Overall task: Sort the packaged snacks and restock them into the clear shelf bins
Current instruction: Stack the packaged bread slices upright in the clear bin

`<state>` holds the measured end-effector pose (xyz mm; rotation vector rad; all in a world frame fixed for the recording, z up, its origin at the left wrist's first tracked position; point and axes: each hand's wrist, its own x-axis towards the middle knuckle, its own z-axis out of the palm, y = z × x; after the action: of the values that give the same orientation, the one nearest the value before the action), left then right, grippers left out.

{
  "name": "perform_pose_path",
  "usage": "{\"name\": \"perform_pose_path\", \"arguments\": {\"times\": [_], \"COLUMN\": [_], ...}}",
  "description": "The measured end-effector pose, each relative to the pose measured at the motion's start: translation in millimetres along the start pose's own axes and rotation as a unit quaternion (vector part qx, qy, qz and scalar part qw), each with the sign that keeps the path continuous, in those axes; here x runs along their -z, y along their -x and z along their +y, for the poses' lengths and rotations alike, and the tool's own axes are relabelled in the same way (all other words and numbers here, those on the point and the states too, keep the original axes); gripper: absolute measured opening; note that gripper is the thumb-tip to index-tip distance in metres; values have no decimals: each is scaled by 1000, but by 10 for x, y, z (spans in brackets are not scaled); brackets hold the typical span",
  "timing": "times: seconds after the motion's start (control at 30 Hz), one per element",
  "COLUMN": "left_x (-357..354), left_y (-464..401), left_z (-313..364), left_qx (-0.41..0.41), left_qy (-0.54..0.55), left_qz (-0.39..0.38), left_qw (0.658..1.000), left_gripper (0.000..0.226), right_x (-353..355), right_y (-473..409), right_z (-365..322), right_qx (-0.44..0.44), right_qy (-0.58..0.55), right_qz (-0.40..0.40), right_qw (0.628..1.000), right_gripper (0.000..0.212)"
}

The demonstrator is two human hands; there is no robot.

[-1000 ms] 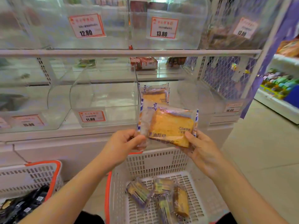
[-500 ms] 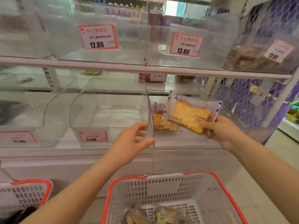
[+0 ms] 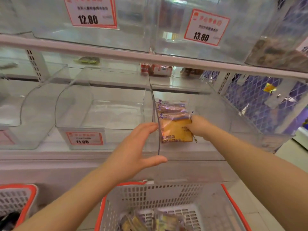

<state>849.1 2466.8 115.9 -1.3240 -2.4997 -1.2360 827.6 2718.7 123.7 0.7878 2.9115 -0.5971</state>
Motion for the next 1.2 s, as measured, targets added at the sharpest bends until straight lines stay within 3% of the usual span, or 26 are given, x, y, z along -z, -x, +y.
{"name": "perform_pose_path", "arguments": {"times": [0.13, 0.23, 0.37, 0.43, 0.5, 0.53, 0.6, 0.7, 0.8, 0.97, 1.13, 1.2], "left_x": [2, -24, -136, -250, -417, -526, -783, -1123, -1391, -1842, -2210, -2296], "left_y": [-3, 19, 93, 173, 313, 408, 625, 978, 1289, 1722, 2232, 2401], "left_z": [11, 14, 23, -17, -89, -138, -262, -481, -686, -824, -902, -919], "left_qx": [4, 28, 83, 111, 142, 168, 240, 336, 349, 361, 421, 442], "left_qy": [8, 66, 211, 315, 367, 371, 349, 227, 57, 16, 7, -3], "left_qz": [-3, 1, 12, 22, 52, 59, 28, -141, -316, -415, -436, -440], "left_qw": [1000, 997, 974, 942, 918, 911, 906, 903, 880, 835, 795, 782], "left_gripper": [93, 86, 74, 73, 65, 62, 58, 57, 32, 13, 34, 35], "right_x": [54, 109, 192, 167, 50, -78, -428, -1125, -1732, -2568, -3296, -3517], "right_y": [77, 270, 791, 1259, 1732, 1900, 2049, 1882, 1702, 1797, 1973, 1958], "right_z": [-16, -9, 13, 69, 175, 277, 496, 874, 1242, 1638, 1672, 1639], "right_qx": [8, 8, 85, 212, 333, 357, 323, 189, 91, -5, -20, -35], "right_qy": [-128, -127, -77, -127, -142, -135, -111, 11, 106, 91, 131, 129], "right_qz": [-64, -59, 65, 180, 225, 200, 73, -149, -285, -403, -445, -415], "right_qw": [990, 990, 991, 952, 905, 902, 937, 970, 948, 911, 886, 900], "right_gripper": [22, 24, 24, 22, 16, 14, 16, 20, 25, 29, 38, 48]}}
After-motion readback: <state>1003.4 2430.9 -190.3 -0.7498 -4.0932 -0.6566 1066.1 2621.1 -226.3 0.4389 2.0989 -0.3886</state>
